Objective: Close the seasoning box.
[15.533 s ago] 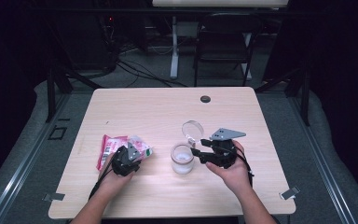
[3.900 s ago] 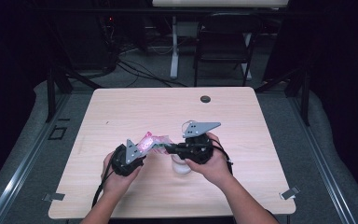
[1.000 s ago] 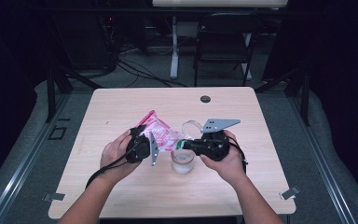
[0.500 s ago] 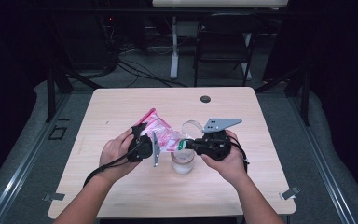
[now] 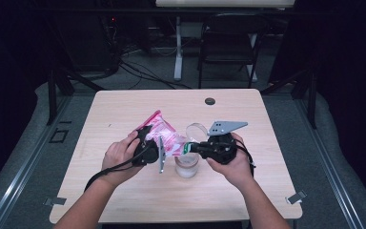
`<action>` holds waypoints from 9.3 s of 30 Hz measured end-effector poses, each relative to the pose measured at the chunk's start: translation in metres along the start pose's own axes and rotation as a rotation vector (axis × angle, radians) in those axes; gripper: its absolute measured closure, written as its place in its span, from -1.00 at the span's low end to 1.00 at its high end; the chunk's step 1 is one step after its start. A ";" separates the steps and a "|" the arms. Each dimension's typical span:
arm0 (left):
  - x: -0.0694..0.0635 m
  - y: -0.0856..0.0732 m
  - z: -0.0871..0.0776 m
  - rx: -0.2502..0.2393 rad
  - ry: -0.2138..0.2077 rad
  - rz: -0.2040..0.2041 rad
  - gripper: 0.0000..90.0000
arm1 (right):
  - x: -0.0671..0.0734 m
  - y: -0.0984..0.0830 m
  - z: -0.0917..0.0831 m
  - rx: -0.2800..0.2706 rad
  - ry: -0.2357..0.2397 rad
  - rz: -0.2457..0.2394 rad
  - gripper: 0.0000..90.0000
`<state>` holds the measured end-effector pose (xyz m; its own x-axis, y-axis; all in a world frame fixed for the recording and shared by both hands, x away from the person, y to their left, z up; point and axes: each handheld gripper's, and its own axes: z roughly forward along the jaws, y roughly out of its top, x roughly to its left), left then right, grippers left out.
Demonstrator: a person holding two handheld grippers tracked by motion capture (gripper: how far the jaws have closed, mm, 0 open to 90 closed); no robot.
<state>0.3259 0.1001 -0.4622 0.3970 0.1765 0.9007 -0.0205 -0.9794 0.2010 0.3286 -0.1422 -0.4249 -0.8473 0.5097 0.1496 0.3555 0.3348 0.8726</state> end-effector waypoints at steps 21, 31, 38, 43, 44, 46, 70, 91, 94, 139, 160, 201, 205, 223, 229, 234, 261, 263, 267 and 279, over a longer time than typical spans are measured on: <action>-0.002 0.007 0.001 -0.004 0.051 0.089 0.36 | -0.002 -0.008 -0.001 0.026 -0.013 -0.002 1.00; -0.003 0.011 0.002 -0.015 0.065 0.121 0.37 | -0.003 -0.017 -0.002 0.038 -0.035 0.010 1.00; -0.005 0.013 0.003 -0.015 0.066 0.137 0.37 | -0.008 -0.024 0.000 0.053 -0.038 0.021 1.00; -0.005 0.014 0.004 -0.023 0.067 0.146 0.38 | -0.012 -0.029 0.002 0.058 -0.041 0.034 1.00; -0.005 0.014 0.004 -0.019 0.067 0.147 0.38 | -0.012 -0.029 0.002 0.066 -0.044 0.031 1.00; -0.005 0.014 0.005 -0.013 0.064 0.148 0.38 | -0.013 -0.030 0.003 0.067 -0.046 0.035 1.00; -0.003 0.012 0.005 0.002 0.085 0.160 0.41 | -0.012 -0.037 0.015 0.106 -0.046 0.035 1.00; -0.006 0.008 0.009 0.006 0.088 0.159 0.43 | -0.013 -0.045 0.028 0.139 -0.039 0.047 1.00; -0.005 0.009 0.008 0.008 0.095 0.161 0.43 | -0.014 -0.046 0.029 0.149 -0.035 0.043 1.00; -0.008 0.007 0.003 -0.003 0.125 0.176 0.45 | -0.014 -0.051 0.039 0.174 -0.033 0.044 1.00; -0.012 0.017 0.001 -0.031 0.129 0.209 0.47 | -0.014 -0.051 0.039 0.157 -0.050 0.043 0.96; -0.004 0.025 -0.006 -0.056 0.182 0.242 0.48 | -0.014 -0.053 0.044 0.164 -0.077 0.049 1.00; -0.003 0.026 -0.007 -0.056 0.183 0.248 0.48 | -0.015 -0.053 0.043 0.166 -0.076 0.054 1.00; -0.001 0.031 -0.010 -0.065 0.197 0.261 0.48 | -0.019 -0.053 0.043 0.155 -0.079 0.070 1.00; -0.001 0.033 -0.011 -0.066 0.197 0.270 0.48 | -0.020 -0.054 0.043 0.156 -0.078 0.071 1.00; 0.001 0.034 -0.013 -0.066 0.197 0.278 0.48 | -0.020 -0.054 0.043 0.149 -0.078 0.076 1.00; 0.007 0.039 -0.014 -0.043 0.157 0.368 0.48 | -0.021 -0.056 0.045 0.170 -0.088 0.068 1.00; 0.008 0.040 -0.014 -0.034 0.145 0.382 0.48 | -0.021 -0.055 0.046 0.180 -0.087 0.068 1.00; 0.009 0.041 -0.015 -0.027 0.138 0.391 0.47 | -0.020 -0.056 0.047 0.176 -0.084 0.072 1.00; 0.009 0.041 -0.014 -0.021 0.117 0.394 0.43 | -0.020 -0.056 0.048 0.182 -0.083 0.069 1.00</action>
<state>0.3156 0.0633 -0.4402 0.2480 -0.2005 0.9478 -0.1693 -0.9723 -0.1614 0.3448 -0.1334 -0.4996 -0.7860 0.5970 0.1605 0.4831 0.4312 0.7620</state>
